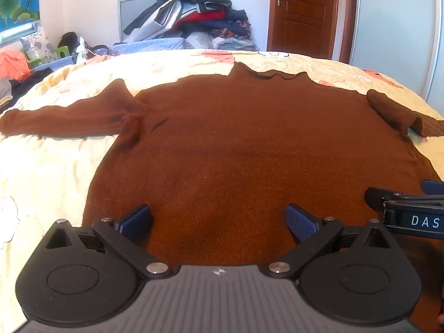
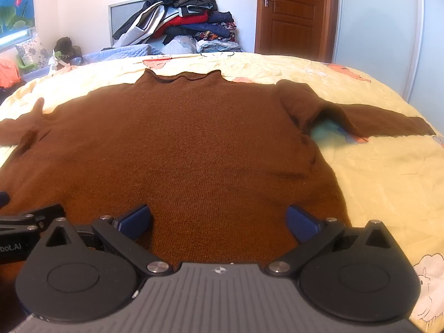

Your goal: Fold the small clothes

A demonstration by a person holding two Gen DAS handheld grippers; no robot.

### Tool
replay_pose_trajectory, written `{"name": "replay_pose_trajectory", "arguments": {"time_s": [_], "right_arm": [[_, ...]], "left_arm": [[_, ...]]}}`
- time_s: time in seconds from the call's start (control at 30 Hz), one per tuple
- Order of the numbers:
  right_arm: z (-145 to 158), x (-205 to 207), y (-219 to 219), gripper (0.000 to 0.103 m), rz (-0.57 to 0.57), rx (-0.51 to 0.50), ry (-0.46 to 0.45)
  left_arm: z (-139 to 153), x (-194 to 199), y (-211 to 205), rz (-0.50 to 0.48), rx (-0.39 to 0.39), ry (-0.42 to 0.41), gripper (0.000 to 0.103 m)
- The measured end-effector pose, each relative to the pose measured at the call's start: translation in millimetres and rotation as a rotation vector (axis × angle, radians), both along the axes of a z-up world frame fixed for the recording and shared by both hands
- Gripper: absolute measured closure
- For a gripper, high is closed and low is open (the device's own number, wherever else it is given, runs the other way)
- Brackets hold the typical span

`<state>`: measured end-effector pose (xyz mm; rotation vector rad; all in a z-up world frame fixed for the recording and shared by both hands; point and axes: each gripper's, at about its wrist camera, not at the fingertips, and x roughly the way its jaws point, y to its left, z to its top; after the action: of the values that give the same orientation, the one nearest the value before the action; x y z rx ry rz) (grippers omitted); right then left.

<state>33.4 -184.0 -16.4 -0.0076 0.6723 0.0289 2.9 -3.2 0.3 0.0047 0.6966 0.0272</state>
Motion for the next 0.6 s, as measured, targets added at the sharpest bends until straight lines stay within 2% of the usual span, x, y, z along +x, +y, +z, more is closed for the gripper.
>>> {"name": "replay_pose_trajectory", "arguments": {"time_s": [0.6], "right_arm": [[0.4,0.0,-0.3,0.000,0.000,0.001,0.001]], "left_arm": [[1.3,1.6,1.1,-0.015,-0.012,0.014,0.000]]}}
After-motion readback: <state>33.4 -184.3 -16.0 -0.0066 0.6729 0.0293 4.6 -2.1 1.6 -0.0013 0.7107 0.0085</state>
